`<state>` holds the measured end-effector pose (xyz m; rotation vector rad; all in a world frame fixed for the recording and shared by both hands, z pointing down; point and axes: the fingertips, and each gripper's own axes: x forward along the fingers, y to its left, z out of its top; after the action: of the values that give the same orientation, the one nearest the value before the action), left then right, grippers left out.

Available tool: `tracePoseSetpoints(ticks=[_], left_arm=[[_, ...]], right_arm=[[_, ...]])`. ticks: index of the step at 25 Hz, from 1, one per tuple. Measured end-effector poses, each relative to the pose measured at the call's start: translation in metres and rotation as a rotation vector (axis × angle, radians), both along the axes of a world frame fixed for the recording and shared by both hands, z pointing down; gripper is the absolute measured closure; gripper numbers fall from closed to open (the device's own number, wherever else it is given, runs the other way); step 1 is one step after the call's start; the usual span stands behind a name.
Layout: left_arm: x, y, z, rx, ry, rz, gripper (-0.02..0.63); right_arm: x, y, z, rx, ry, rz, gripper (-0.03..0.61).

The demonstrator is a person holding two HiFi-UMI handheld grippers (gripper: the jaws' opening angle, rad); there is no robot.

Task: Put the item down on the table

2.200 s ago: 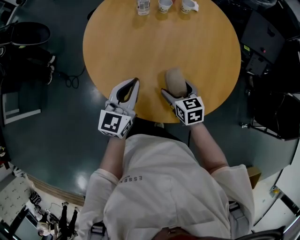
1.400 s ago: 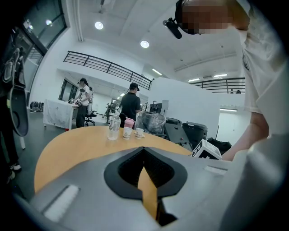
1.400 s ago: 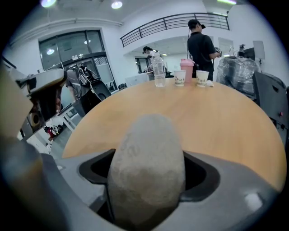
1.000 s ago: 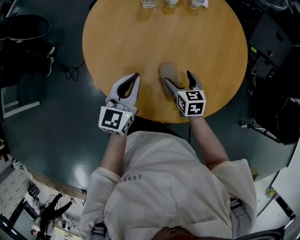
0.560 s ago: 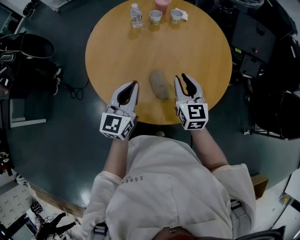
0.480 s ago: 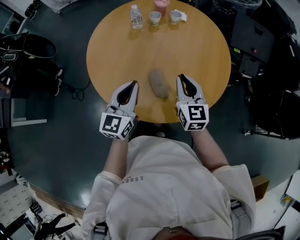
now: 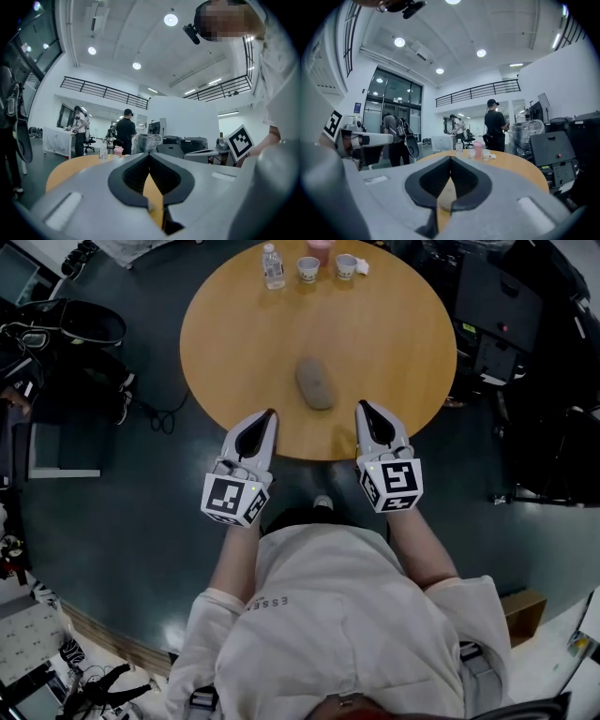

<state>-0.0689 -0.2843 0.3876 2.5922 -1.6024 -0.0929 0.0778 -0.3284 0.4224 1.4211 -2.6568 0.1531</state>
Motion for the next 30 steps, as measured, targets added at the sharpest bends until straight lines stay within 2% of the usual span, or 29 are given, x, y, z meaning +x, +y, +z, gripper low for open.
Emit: tracePoseSetpoints(ticks=[6, 23, 30], left_arm=[[0.006, 0.053, 0.002, 0.0, 0.003, 0.025, 0.606], [-0.004, 0.266, -0.008, 0.028, 0.002, 0.07, 0.607], [0.011, 0.32, -0.01, 0.03, 0.003, 0.065, 0.606]], right_arm=[[0.009, 0.056, 0.006, -0.003, 0.041, 0.012, 0.589], [-0.007, 0.272, -0.002, -0.002, 0.058, 0.027, 0.589], [0.003, 0.327, 0.007, -0.03, 0.05, 0.01, 0.589]])
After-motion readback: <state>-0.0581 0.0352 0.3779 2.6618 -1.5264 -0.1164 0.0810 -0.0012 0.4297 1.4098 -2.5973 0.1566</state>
